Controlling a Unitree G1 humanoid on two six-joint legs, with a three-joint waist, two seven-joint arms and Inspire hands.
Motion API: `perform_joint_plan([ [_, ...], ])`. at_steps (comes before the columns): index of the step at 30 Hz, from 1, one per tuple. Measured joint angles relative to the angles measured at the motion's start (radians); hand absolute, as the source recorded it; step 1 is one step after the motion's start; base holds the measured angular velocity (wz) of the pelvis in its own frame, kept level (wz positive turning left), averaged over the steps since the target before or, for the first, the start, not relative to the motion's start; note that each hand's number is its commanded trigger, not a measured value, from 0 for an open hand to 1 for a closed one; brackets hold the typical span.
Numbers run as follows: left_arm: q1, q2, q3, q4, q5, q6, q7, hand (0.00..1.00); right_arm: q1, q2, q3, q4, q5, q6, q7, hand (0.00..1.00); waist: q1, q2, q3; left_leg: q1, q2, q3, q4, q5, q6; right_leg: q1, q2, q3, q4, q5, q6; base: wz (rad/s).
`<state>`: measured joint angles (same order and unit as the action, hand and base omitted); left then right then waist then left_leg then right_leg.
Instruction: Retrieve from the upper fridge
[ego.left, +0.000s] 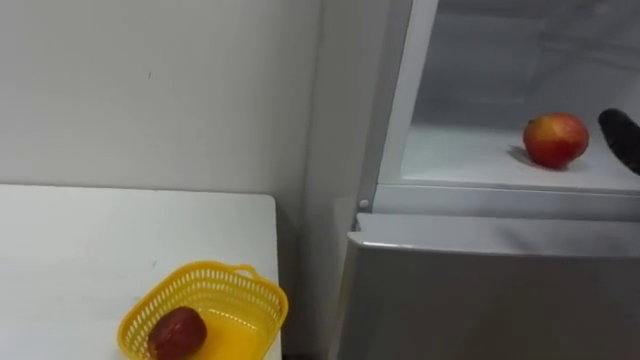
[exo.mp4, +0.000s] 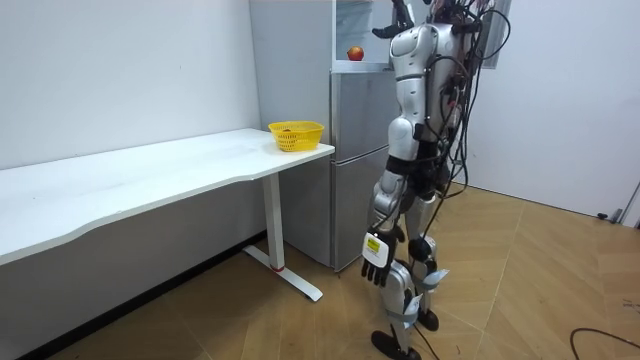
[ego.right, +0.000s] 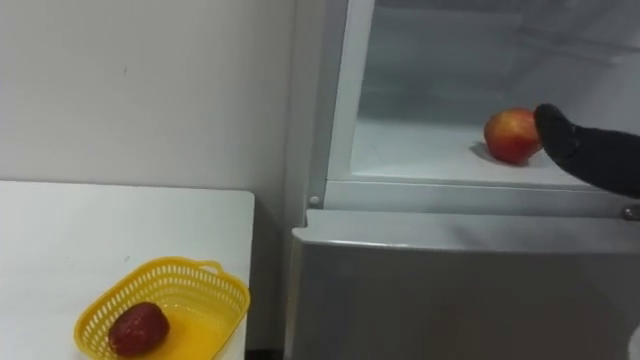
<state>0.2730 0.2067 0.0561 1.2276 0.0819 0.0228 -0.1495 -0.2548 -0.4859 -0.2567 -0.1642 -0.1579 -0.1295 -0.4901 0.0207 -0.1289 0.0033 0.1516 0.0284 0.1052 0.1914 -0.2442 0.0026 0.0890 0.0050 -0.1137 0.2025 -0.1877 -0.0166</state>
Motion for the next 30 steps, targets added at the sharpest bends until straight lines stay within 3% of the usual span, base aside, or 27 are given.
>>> perform_joint_plan([
  [4,0.0,0.001,0.001,-0.002,0.001,0.007,-0.002,0.0,0.0,-0.01,0.0,0.077,0.05,0.031,0.021,0.0,0.008,-0.013,0.0005,-0.012,-0.004,-0.027,0.007,0.0,0.0,-0.001,-0.004,-0.013,0.0,0.0,0.0,0.1],
  [7,0.01,0.002,0.001,-0.02,0.0,0.022,-0.011,0.0,-0.006,-0.01,0.0,0.09,0.088,0.058,0.049,0.0,0.01,-0.012,0.0011,-0.02,-0.004,-0.036,0.009,0.0,0.0,-0.001,-0.003,-0.019,0.0,0.0,0.0,0.09],
  [15,0.018,0.009,0.009,-0.031,0.011,0.023,-0.03,0.0,-0.109,-0.08,0.001,0.235,0.161,0.067,0.092,0.0,0.012,0.003,0.0057,-0.019,-0.005,-0.064,0.01,0.0,0.0,0.017,-0.005,-0.043,-0.001,0.0,0.0,0.09],
  [30,0.014,0.028,0.054,-0.034,0.062,0.024,-0.037,0.0,-0.117,-0.103,0.001,0.381,0.195,0.088,0.136,0.0,0.014,-0.009,-0.0022,-0.02,-0.007,-0.081,0.024,0.0,-0.001,0.034,-0.008,-0.06,-0.013,-0.001,-0.001,0.03],
])
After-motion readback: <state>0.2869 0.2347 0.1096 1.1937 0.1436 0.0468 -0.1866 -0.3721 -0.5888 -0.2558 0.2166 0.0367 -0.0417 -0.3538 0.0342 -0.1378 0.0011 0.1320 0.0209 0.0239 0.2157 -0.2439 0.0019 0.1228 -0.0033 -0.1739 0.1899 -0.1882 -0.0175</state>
